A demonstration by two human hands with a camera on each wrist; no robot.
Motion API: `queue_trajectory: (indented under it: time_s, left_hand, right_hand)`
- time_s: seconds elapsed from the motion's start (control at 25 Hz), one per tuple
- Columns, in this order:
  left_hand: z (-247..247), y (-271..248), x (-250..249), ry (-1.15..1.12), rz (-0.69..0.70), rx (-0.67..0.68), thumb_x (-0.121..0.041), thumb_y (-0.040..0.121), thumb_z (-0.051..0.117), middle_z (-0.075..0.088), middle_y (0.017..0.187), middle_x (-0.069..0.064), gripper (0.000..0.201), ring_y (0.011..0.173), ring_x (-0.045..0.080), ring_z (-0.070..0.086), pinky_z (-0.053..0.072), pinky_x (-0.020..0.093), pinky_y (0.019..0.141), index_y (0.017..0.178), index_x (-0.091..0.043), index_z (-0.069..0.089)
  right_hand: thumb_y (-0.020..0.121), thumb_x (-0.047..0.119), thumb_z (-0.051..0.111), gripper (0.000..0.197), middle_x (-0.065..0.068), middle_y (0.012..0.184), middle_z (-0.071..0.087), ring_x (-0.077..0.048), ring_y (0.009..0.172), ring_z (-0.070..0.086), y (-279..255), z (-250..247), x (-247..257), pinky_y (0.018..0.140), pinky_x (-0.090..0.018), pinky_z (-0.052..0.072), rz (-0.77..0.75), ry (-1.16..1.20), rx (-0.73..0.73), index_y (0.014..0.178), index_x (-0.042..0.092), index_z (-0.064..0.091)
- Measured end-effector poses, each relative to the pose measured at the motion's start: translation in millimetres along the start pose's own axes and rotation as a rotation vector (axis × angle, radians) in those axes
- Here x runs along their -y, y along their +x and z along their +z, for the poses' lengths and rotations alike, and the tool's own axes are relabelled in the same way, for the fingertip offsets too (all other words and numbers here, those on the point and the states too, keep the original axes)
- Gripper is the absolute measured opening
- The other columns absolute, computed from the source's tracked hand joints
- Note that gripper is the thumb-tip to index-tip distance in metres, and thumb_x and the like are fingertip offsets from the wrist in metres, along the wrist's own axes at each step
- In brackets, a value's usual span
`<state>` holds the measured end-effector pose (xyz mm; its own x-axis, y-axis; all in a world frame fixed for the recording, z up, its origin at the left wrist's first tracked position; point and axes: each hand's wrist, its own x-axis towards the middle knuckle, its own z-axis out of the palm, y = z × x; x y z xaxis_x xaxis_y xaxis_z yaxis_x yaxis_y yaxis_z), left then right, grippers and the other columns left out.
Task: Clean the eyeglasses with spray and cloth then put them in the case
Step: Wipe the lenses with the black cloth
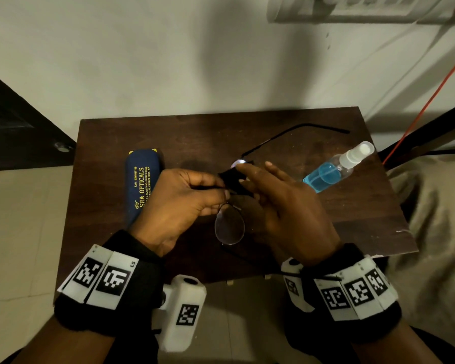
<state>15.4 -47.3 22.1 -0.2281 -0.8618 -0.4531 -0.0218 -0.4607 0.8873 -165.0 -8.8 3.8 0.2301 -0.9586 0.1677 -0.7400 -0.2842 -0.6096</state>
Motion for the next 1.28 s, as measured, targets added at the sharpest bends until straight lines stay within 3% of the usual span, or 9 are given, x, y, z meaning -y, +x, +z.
queue_trajectory:
  time_s: [0.16,0.24,0.44,0.8,0.88,0.96,1.04,1.12,1.28]
  left_hand:
    - [7,-1,0,-0.011,-0.010,0.027,0.007,0.076,0.069,0.076,0.076,0.006,0.021,0.069,0.018,0.073,0.060,0.024,0.063,0.076,-0.013,0.076]
    - [9,-2,2,-0.024,-0.025,0.050,0.008,0.075,0.070,0.076,0.074,0.006,0.022,0.067,0.016,0.072,0.057,0.021,0.058,0.071,-0.013,0.077]
    - [1,-1,2,0.004,0.004,0.008,0.006,0.078,0.068,0.077,0.084,0.008,0.020,0.081,0.024,0.074,0.060,0.029,0.074,0.086,-0.011,0.076]
    - [3,0,-2,0.000,0.026,-0.047,0.004,0.079,0.068,0.077,0.083,0.006,0.017,0.076,0.016,0.073,0.060,0.023,0.067,0.087,-0.010,0.075]
    - [0,-1,-5,-0.007,0.041,-0.074,0.002,0.079,0.069,0.076,0.084,0.006,0.016,0.075,0.016,0.073,0.059,0.021,0.064,0.090,-0.008,0.074]
    - [0,-2,-7,0.003,0.063,-0.072,0.001,0.079,0.070,0.076,0.085,0.007,0.016,0.077,0.018,0.073,0.059,0.021,0.065,0.092,-0.007,0.074]
    - [-2,-2,-7,0.022,0.083,-0.077,0.001,0.078,0.070,0.076,0.085,0.005,0.015,0.077,0.017,0.073,0.059,0.021,0.064,0.090,-0.009,0.074]
    - [-5,-1,-7,0.021,0.085,-0.081,0.002,0.078,0.070,0.077,0.084,0.002,0.016,0.075,0.015,0.073,0.059,0.021,0.063,0.087,-0.010,0.074]
    - [-7,1,-4,0.008,0.060,-0.081,0.004,0.080,0.068,0.076,0.084,0.003,0.016,0.073,0.015,0.073,0.060,0.023,0.065,0.088,-0.008,0.074]
  right_hand:
    - [0.087,0.009,0.055,0.046,-0.010,0.106,0.071,-0.033,0.108,0.063,-2,5,-3,0.103,-0.049,0.040,0.041,-0.081,-0.120,0.132,0.010,0.049]
    - [0.085,0.011,0.059,0.047,-0.014,0.111,0.069,-0.034,0.116,0.056,-3,11,5,0.100,-0.046,0.043,0.035,-0.072,-0.113,0.132,0.009,0.051]
    - [0.086,0.015,0.059,0.046,-0.010,0.114,0.068,-0.033,0.125,0.049,-2,4,8,0.090,-0.050,0.051,-0.069,0.049,-0.037,0.131,0.013,0.050]
    - [0.082,-0.001,0.068,0.054,-0.007,0.105,0.071,-0.023,0.096,0.068,2,9,-7,0.108,-0.039,0.036,0.040,-0.099,-0.192,0.132,0.009,0.049]
    - [0.081,0.002,0.070,0.058,-0.006,0.108,0.070,-0.023,0.101,0.066,2,14,-5,0.109,-0.040,0.035,0.018,-0.118,-0.135,0.134,0.010,0.047]
    - [0.081,0.003,0.070,0.059,-0.007,0.107,0.070,-0.026,0.103,0.064,-1,21,0,0.104,-0.040,0.041,0.012,-0.125,-0.119,0.134,0.011,0.047]
    - [0.085,0.013,0.063,0.055,-0.005,0.100,0.070,-0.025,0.093,0.066,0,17,5,0.085,-0.039,0.053,0.104,-0.066,-0.179,0.137,0.016,0.042]
    - [0.086,0.022,0.050,0.056,-0.001,0.093,0.069,-0.016,0.079,0.065,2,9,8,0.065,-0.029,0.052,0.184,0.001,-0.283,0.140,0.019,0.035]
    - [0.087,-0.003,0.054,0.058,-0.007,0.103,0.070,-0.007,0.089,0.062,3,3,11,0.075,-0.006,0.046,0.104,0.054,-0.477,0.140,0.012,0.036]
